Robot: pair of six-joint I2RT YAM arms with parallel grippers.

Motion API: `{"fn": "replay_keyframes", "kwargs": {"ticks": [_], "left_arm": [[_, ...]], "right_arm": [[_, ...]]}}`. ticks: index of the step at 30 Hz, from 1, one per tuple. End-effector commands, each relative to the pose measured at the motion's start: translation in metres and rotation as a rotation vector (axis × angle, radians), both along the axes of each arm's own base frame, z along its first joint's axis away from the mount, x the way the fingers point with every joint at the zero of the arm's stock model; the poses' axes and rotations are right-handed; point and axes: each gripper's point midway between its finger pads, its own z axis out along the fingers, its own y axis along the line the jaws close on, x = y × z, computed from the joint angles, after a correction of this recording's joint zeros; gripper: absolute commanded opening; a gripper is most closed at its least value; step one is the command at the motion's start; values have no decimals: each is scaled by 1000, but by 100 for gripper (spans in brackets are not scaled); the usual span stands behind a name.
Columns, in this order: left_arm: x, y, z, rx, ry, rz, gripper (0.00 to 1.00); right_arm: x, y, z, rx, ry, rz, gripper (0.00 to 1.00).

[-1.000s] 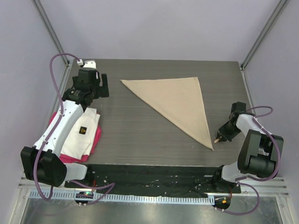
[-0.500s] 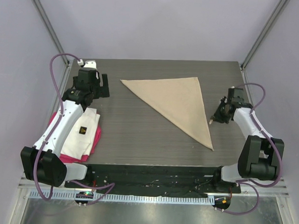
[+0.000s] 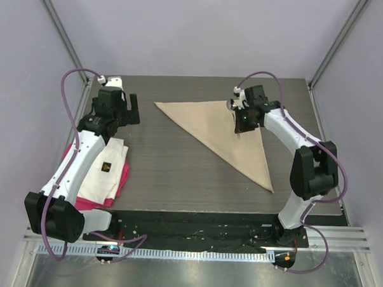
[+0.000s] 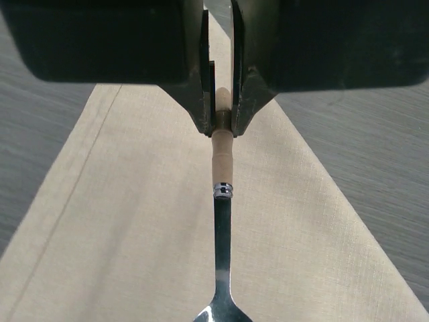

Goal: Fold the napkin, place the utensils inside, and roll it up
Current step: Pick up the spoon from the center of the board, then place the spoon on the napkin.

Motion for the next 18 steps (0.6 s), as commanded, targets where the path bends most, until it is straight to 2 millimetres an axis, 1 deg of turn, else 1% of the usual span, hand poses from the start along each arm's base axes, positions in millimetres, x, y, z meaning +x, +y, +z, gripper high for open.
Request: {"fn": "replay_keyframes", "kwargs": {"ticks": [1, 2, 3, 4, 5, 6, 7, 8, 9, 10, 11, 12, 13, 15, 17, 18], "left_arm": [[2, -3, 24, -29, -80, -6, 100], [2, -4, 25, -31, -82, -13, 100], [2, -5, 24, -32, -79, -14, 100], [2, -5, 25, -34, -80, -14, 100], [2, -6, 26, -37, -85, -16, 100], [2, -6, 26, -35, -83, -16, 100], [2, -5, 26, -35, -83, -14, 100], [1, -5, 27, -34, -86, -17, 100], [2, -4, 26, -33, -87, -12, 100], [2, -5, 26, -34, -86, -17, 100], [2, -5, 26, -35, -86, -14, 100], [1, -6, 26, -36, -84, -17, 100], [1, -5, 26, -34, -86, -17, 100], [1, -6, 27, -37, -89, -17, 100], [1, -5, 26, -34, -88, -17, 100], [1, -5, 26, -33, -85, -15, 100]], "right_arm": [[3, 24, 0, -81, 41, 223, 1], [9, 32, 7, -97, 19, 284, 1], [7, 43, -5, -118, 51, 334, 1], [3, 45, -9, -158, 71, 356, 1], [8, 51, -6, -184, 55, 399, 1], [7, 55, -7, -197, 59, 416, 1], [3, 64, -16, -213, 82, 452, 1], [5, 69, -14, -219, 72, 467, 1], [5, 73, -16, -229, 72, 492, 1], [1, 78, -24, -241, 98, 515, 1], [3, 83, -21, -237, 94, 529, 1], [1, 84, -26, -242, 113, 546, 1], [-5, 87, -29, -246, 142, 564, 1], [-9, 92, -37, -250, 163, 590, 1], [-14, 94, -47, -277, 190, 608, 1], [-15, 93, -48, -285, 194, 610, 1]]}}
